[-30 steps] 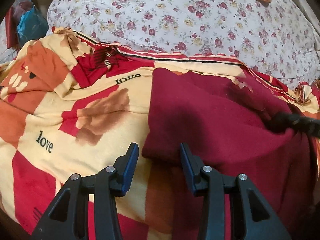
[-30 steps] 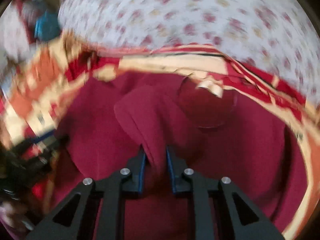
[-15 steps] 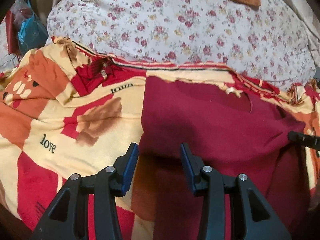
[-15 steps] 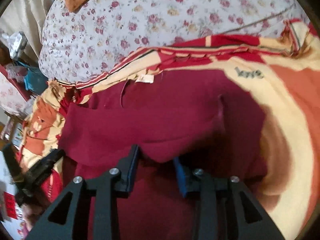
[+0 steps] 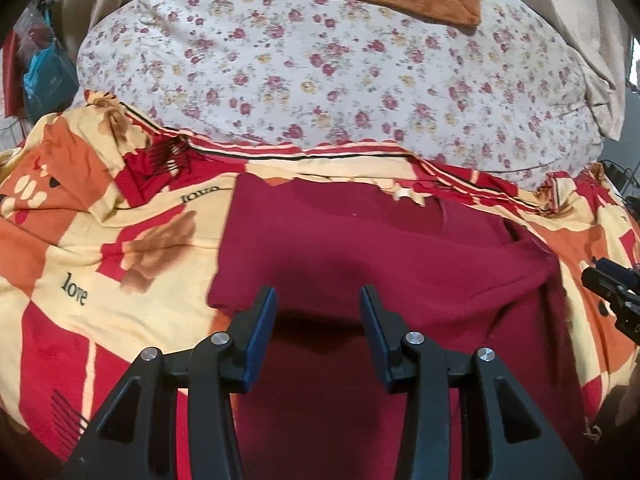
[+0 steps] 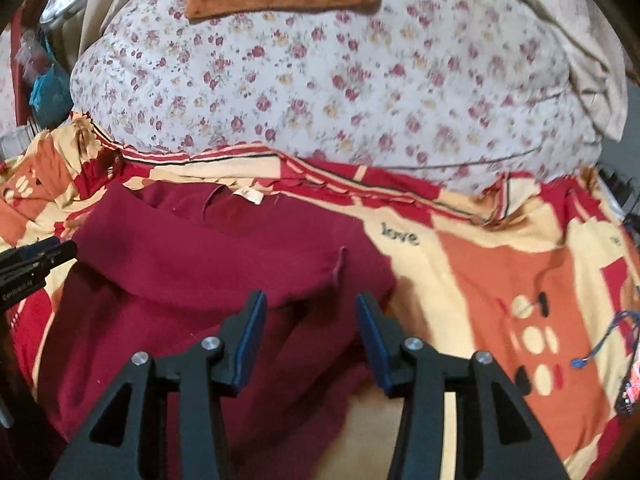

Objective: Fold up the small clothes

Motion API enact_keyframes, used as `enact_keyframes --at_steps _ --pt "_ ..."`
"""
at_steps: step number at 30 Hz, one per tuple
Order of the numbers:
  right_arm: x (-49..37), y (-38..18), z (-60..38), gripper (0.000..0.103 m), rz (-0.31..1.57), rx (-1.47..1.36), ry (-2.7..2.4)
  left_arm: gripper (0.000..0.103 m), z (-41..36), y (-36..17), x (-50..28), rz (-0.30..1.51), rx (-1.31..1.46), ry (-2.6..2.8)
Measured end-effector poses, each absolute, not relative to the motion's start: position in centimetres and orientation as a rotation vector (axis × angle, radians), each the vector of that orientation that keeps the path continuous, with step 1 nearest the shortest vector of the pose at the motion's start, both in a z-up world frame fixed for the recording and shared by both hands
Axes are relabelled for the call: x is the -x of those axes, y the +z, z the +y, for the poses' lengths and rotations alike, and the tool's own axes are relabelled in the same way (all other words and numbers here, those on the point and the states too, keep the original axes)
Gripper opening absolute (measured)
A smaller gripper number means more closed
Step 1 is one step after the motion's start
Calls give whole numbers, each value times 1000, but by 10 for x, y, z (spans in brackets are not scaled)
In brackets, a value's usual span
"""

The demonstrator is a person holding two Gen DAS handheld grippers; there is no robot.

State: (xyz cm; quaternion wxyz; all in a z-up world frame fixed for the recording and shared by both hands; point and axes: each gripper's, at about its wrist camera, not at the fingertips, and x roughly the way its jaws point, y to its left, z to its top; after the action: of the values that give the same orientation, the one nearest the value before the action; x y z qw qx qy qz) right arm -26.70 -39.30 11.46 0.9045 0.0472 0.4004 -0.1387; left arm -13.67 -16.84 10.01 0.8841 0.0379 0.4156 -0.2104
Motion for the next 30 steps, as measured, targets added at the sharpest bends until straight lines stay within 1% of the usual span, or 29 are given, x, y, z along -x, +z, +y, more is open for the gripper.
enact_keyframes --at_steps 4,10,30 --pt "277 115 -394 52 830 -77 -317 21 -177 102 146 879 -75 -467" --pt "285 106 -396 54 872 -59 -336 21 -186 100 159 880 -111 -475" --pt "291 89 -395 55 928 -26 -340 21 -194 94 177 893 -154 -494"
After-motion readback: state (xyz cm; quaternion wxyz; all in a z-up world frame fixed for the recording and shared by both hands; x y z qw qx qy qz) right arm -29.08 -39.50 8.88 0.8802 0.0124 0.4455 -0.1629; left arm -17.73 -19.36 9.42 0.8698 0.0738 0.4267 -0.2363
